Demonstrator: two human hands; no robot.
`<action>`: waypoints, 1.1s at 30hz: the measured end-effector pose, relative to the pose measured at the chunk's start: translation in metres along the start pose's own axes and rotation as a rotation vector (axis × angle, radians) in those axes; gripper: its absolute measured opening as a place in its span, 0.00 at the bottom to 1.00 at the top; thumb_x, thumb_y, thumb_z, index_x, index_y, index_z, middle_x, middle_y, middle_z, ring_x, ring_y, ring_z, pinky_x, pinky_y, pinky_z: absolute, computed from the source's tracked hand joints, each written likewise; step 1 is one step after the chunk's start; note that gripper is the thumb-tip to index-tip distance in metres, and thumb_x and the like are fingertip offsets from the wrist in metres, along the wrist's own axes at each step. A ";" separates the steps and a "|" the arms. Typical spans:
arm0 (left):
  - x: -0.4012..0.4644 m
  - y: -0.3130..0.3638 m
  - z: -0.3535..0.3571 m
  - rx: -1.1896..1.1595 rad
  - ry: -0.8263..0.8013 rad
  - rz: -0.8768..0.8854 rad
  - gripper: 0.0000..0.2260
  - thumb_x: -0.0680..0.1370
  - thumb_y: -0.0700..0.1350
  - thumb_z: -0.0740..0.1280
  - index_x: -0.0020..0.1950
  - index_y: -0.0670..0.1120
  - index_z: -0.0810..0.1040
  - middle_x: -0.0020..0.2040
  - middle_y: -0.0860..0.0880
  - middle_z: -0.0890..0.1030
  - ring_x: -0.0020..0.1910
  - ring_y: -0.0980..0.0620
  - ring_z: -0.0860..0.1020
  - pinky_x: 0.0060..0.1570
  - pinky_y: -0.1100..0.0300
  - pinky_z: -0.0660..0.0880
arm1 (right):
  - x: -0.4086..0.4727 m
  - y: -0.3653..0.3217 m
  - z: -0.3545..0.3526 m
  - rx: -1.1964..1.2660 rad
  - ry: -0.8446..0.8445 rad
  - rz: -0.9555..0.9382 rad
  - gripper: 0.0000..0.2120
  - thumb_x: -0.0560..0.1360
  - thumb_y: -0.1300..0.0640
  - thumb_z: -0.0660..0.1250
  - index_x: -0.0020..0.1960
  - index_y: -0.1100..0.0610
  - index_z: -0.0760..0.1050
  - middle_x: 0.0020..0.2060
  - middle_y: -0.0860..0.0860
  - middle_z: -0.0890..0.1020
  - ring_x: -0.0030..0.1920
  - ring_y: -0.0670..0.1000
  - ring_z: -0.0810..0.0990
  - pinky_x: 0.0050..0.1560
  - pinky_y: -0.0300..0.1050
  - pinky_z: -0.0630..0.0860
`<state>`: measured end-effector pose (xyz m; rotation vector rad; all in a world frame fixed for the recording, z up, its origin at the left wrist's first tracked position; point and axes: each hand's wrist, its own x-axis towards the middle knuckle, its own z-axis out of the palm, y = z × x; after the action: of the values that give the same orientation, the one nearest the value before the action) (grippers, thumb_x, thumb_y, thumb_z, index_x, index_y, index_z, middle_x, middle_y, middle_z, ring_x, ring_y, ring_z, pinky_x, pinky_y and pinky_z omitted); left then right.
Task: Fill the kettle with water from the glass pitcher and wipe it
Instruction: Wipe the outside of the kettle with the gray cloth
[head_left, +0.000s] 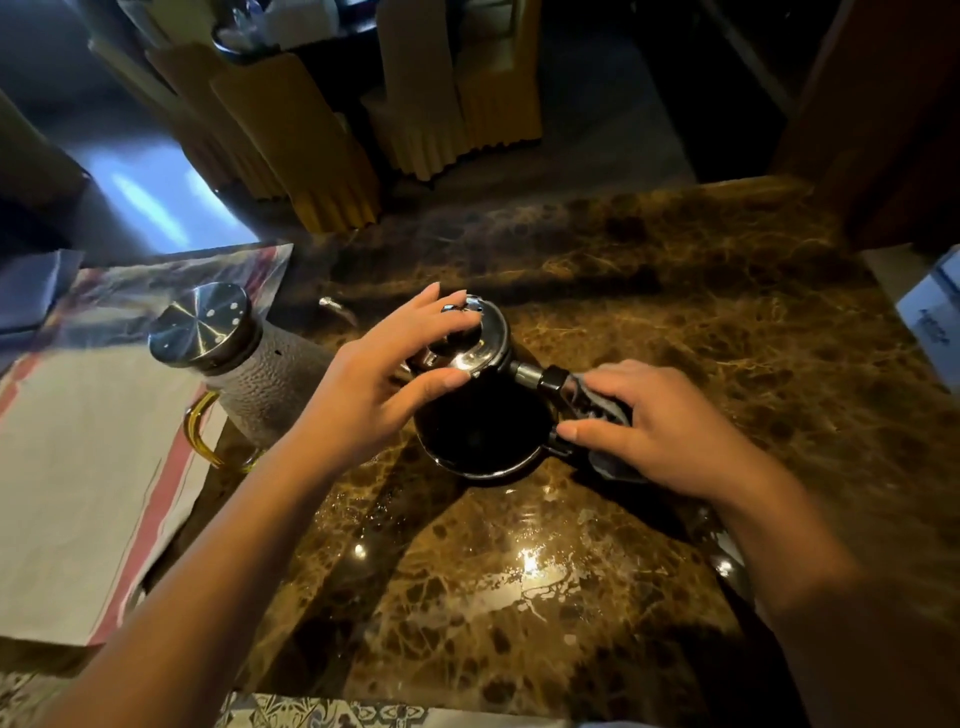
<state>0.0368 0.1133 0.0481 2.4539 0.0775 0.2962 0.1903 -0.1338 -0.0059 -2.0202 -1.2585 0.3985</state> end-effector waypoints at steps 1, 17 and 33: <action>0.000 -0.003 -0.002 0.020 -0.008 0.005 0.22 0.81 0.48 0.67 0.75 0.50 0.72 0.78 0.54 0.69 0.81 0.55 0.58 0.78 0.47 0.62 | -0.002 -0.003 0.005 -0.004 -0.017 -0.015 0.08 0.77 0.44 0.73 0.43 0.43 0.76 0.38 0.39 0.78 0.44 0.39 0.76 0.43 0.36 0.68; 0.000 0.003 0.004 0.140 0.132 -0.071 0.32 0.77 0.54 0.72 0.79 0.51 0.68 0.71 0.61 0.72 0.69 0.66 0.70 0.64 0.78 0.64 | 0.000 -0.038 0.024 0.333 0.025 0.025 0.06 0.81 0.49 0.71 0.53 0.50 0.85 0.45 0.46 0.87 0.46 0.46 0.85 0.48 0.58 0.80; -0.005 0.007 -0.010 0.371 0.059 -0.046 0.31 0.79 0.56 0.67 0.81 0.53 0.62 0.79 0.51 0.66 0.79 0.50 0.62 0.76 0.46 0.64 | 0.002 -0.065 0.039 0.293 0.267 0.092 0.05 0.79 0.51 0.72 0.51 0.51 0.86 0.45 0.44 0.84 0.47 0.43 0.82 0.48 0.44 0.79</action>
<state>0.0296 0.1133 0.0586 2.8049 0.2328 0.3612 0.1265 -0.0986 0.0131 -1.8144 -0.8916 0.3230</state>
